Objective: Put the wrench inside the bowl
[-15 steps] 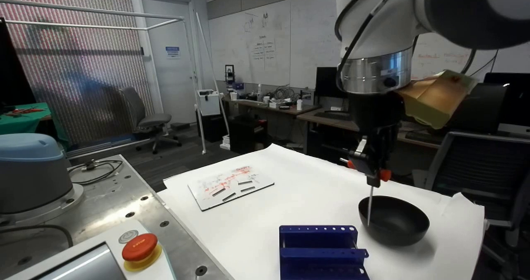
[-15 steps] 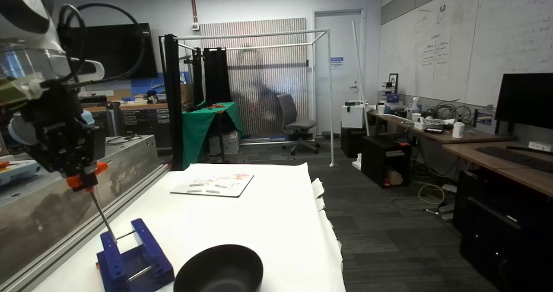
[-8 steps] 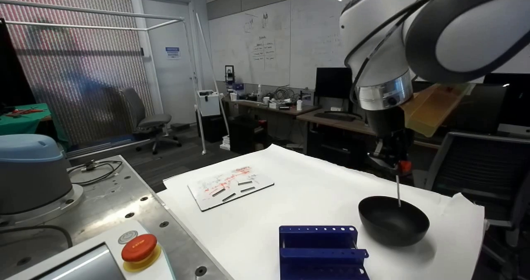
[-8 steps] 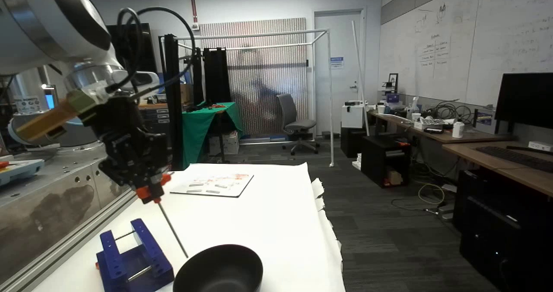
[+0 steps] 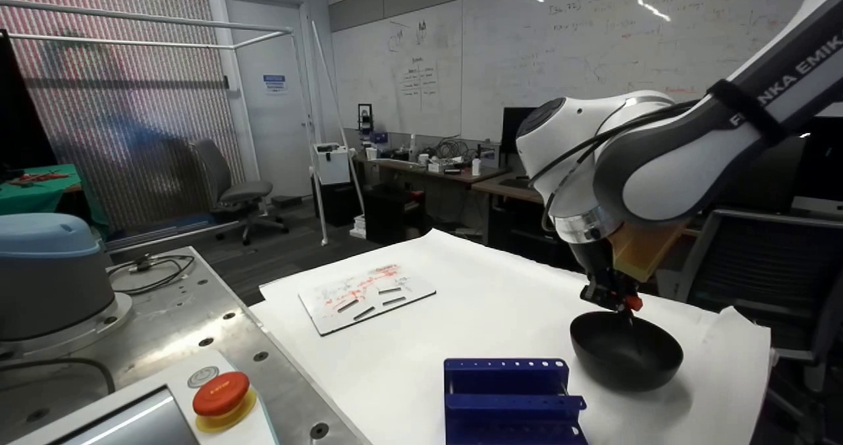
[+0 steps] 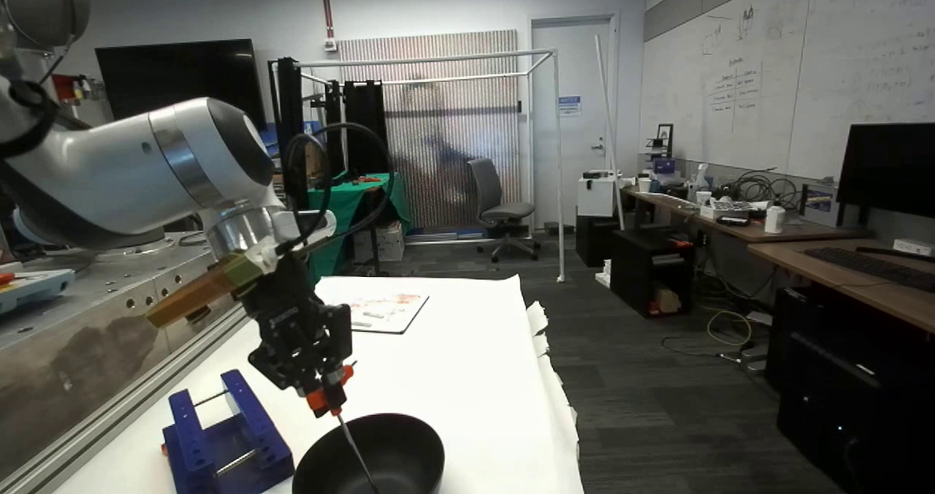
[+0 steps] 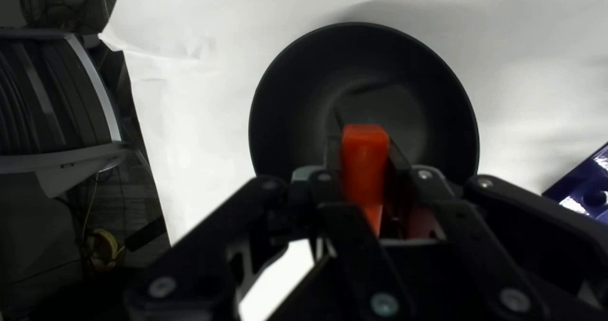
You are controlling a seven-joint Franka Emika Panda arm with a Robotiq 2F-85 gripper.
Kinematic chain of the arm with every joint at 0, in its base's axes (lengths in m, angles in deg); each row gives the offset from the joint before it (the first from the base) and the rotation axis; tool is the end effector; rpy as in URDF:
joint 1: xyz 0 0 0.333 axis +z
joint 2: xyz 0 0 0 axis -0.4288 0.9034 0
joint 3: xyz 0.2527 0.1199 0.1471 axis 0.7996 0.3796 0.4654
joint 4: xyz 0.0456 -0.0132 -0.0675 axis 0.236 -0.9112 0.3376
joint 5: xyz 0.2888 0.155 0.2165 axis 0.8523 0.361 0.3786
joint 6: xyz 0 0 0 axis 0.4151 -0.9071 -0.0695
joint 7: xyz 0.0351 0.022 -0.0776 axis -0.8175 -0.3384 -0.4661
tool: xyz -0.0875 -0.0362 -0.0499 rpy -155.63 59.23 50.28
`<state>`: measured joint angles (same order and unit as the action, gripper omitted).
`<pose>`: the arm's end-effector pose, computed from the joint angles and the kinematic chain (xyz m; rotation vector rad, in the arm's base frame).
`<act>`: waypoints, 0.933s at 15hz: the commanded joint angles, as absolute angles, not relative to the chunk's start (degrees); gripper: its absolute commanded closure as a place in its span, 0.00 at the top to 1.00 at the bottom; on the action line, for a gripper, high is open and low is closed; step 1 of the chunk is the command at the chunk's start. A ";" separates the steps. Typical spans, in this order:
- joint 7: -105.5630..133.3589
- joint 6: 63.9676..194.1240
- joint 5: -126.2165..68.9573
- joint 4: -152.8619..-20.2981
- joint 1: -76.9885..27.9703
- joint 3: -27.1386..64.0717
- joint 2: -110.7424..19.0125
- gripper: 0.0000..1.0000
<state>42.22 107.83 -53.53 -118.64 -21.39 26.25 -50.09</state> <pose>0.5135 0.0408 0.2731 2.6176 -0.1948 -0.3192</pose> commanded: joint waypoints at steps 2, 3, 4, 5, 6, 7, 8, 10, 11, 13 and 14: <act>43.92 108.94 -56.07 -113.93 -18.68 24.25 -43.46 0.07; 43.62 109.20 -56.05 -113.69 -18.37 24.01 -43.07 0.47; 43.29 109.59 -55.81 -113.57 -18.09 23.77 -42.82 0.48; 43.10 110.38 -55.62 -113.79 -17.86 23.57 -42.96 0.55; 42.95 110.79 -55.57 -113.80 -17.66 23.40 -43.07 0.62; 42.49 111.26 -55.57 -114.26 -17.54 23.34 -43.84 0.70; 42.38 111.69 -55.58 -114.46 -17.37 23.26 -44.32 0.77; 41.85 113.39 -55.42 -115.50 -17.30 23.45 -46.44 0.93; 40.90 116.49 -55.06 -117.33 -17.63 23.83 -48.94 0.99; 39.05 121.79 -53.58 -119.59 -18.15 24.32 -52.44 1.00; 37.94 123.95 -52.34 -120.75 -18.40 24.56 -54.39 1.00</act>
